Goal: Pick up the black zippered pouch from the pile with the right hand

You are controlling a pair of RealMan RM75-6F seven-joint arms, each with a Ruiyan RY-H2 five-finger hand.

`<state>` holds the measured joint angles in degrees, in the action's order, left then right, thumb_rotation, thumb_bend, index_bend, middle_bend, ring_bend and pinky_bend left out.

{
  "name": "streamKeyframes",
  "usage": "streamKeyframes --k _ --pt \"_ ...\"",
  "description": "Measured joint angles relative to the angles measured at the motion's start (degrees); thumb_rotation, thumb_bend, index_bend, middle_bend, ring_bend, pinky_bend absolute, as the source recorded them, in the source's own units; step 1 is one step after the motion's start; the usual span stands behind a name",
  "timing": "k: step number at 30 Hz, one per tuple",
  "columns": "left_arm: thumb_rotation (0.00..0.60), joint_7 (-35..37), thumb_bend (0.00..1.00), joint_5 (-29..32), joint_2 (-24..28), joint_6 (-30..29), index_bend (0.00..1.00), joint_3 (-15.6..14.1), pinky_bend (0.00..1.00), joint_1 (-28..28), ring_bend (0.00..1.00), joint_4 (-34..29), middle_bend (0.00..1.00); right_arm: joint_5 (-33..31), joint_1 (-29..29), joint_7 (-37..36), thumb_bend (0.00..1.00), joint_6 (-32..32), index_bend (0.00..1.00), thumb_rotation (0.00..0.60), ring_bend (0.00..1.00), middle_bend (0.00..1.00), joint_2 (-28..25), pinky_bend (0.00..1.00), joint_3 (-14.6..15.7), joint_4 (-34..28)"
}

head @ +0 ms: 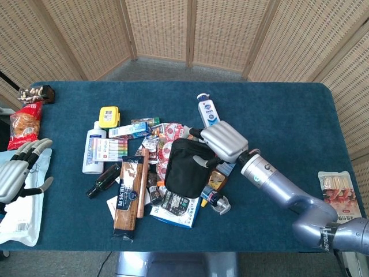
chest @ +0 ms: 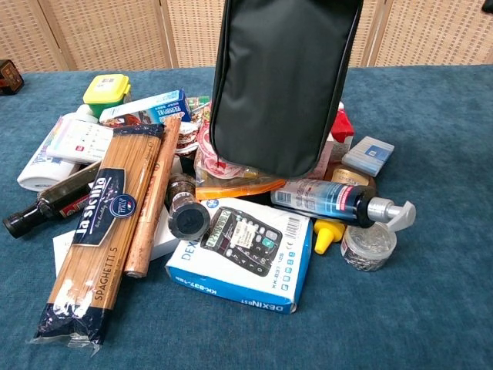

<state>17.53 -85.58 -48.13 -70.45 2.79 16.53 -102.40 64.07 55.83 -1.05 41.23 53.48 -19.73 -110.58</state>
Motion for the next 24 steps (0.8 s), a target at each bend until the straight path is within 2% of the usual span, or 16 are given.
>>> streamKeyframes --k 13,24 --pt "0.6 -0.4 0.42 0.0 -0.9 -1.2 0.0 0.0 0.0 -0.6 0.0 -0.1 0.0 0.9 -2.8 -4.8 0.65 4.0 0.66 0.6 1.0 1.0 -7.2 1.0 -4.1 -2.5" --pt "0.6 -1.1 0.42 0.1 -0.8 -2.1 0.0 0.4 0.0 -0.8 0.0 -0.6 0.0 2.4 -4.7 -7.0 0.65 5.9 0.66 0.6 1.0 1.0 -9.4 1.0 -5.1 -3.1"
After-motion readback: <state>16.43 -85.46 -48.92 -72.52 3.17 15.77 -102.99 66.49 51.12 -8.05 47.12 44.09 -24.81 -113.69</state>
